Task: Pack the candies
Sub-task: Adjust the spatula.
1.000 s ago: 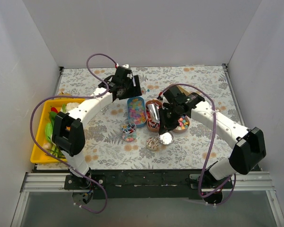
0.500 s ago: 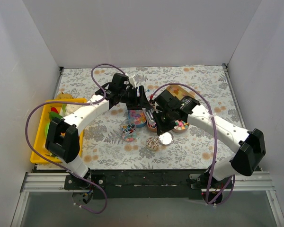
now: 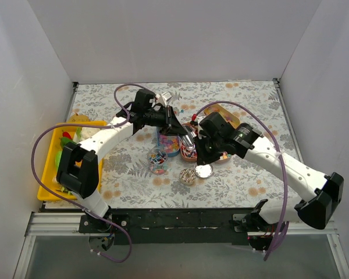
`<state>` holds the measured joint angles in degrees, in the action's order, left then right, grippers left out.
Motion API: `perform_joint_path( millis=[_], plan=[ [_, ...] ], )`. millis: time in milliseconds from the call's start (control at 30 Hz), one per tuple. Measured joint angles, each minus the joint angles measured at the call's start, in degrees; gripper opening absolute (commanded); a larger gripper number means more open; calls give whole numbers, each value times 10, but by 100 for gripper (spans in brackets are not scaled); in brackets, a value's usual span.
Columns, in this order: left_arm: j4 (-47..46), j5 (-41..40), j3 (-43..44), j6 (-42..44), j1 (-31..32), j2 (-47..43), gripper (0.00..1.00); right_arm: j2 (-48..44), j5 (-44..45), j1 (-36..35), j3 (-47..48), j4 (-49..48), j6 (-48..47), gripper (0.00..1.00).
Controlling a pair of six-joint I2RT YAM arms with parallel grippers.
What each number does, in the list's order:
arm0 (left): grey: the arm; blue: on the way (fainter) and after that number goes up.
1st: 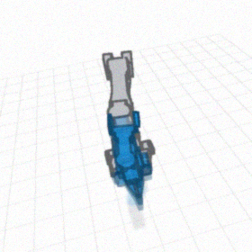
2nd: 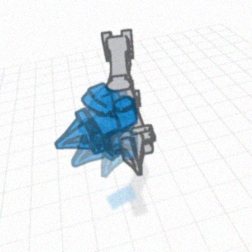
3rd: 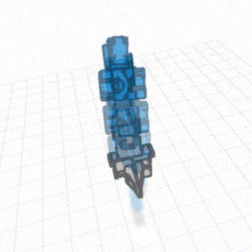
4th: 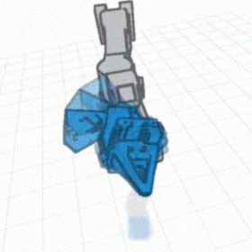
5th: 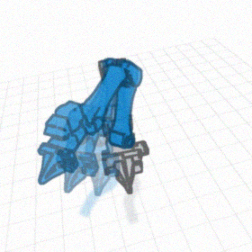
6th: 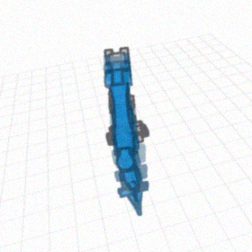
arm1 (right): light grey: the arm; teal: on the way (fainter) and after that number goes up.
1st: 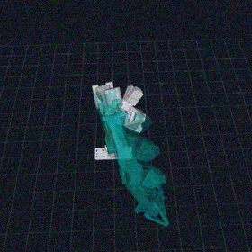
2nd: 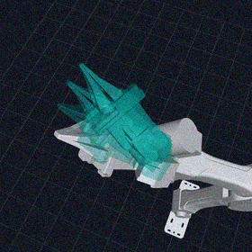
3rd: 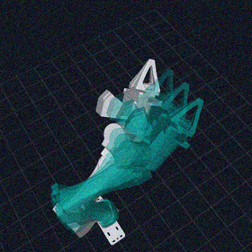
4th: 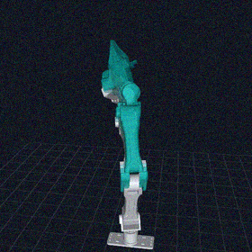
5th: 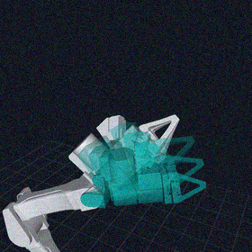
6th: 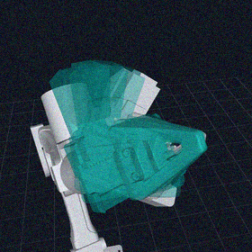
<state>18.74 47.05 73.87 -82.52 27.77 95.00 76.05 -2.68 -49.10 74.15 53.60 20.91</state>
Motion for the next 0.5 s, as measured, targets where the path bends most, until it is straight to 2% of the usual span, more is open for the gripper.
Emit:
perform_joint_path(
  millis=[100,200,333,500],
  plan=[
    [-3,23,-5,-27,-4,7,0,-43,28,0,-14,-15,2,55],
    [-5,42,-15,-63,-17,12,0,-103,65,0,-30,-44,-1,58],
    [-8,59,-16,-110,-35,13,0,-158,88,0,-38,-81,-11,59],
    [-11,63,-18,-152,-48,13,0,-158,89,-1,-38,-107,-33,56]
  ],
)
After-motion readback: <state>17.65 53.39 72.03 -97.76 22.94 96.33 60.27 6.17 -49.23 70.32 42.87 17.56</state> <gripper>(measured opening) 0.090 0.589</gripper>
